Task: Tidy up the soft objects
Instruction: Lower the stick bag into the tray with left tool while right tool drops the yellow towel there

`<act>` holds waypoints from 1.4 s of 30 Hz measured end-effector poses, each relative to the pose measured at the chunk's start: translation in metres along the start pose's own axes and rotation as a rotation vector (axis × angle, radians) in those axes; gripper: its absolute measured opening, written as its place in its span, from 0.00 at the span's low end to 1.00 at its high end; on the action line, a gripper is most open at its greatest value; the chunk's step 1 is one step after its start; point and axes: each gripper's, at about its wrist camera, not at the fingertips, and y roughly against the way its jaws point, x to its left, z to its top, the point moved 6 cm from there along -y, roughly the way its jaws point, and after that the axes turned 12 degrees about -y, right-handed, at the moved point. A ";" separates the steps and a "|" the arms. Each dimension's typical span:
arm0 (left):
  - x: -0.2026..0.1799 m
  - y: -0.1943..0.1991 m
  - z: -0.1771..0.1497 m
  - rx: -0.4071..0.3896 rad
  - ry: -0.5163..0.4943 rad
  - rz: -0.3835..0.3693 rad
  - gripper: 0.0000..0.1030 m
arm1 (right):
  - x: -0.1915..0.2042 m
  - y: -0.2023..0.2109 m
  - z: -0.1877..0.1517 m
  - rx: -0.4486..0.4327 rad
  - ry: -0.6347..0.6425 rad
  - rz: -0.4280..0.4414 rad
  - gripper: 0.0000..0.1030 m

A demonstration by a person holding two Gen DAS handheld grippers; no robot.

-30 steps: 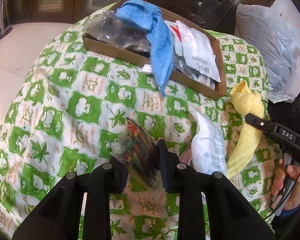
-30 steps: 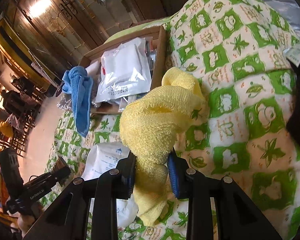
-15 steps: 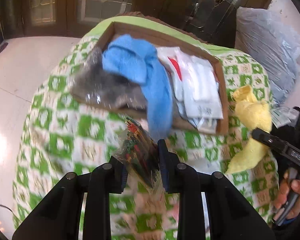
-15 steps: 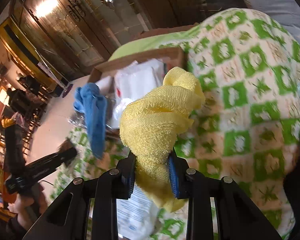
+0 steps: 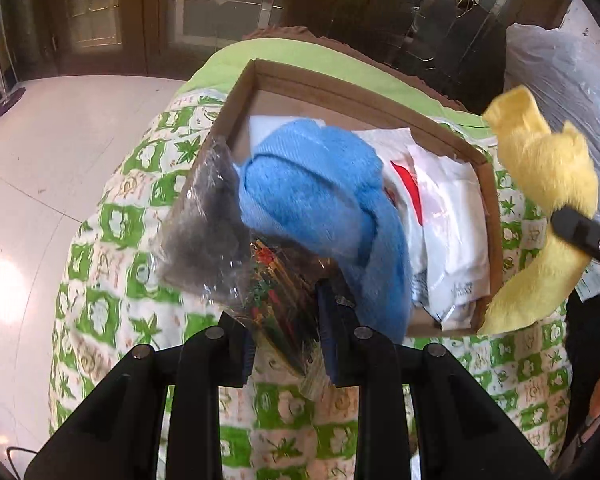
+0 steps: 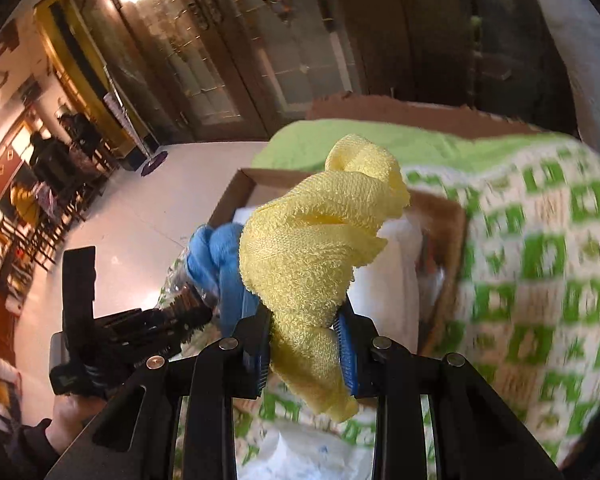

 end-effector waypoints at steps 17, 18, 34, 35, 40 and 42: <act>0.012 -0.021 0.033 -0.002 -0.024 0.039 0.23 | 0.062 -0.091 0.041 0.059 0.124 -0.055 0.27; 0.012 -0.022 0.034 -0.002 -0.027 0.041 0.23 | 0.065 -0.095 0.043 0.060 0.126 -0.057 0.27; 0.018 -0.030 0.041 0.000 -0.045 0.046 0.23 | 0.070 -0.138 0.060 0.100 0.106 -0.090 0.27; 0.018 -0.031 0.042 0.000 -0.046 0.047 0.23 | 0.070 -0.139 0.059 0.103 0.104 -0.092 0.27; 0.018 -0.035 0.048 0.003 -0.052 0.048 0.23 | 0.072 -0.149 0.060 0.116 0.106 -0.101 0.27; 0.018 -0.036 0.050 0.002 -0.054 0.049 0.23 | 0.073 -0.155 0.063 0.124 0.109 -0.106 0.27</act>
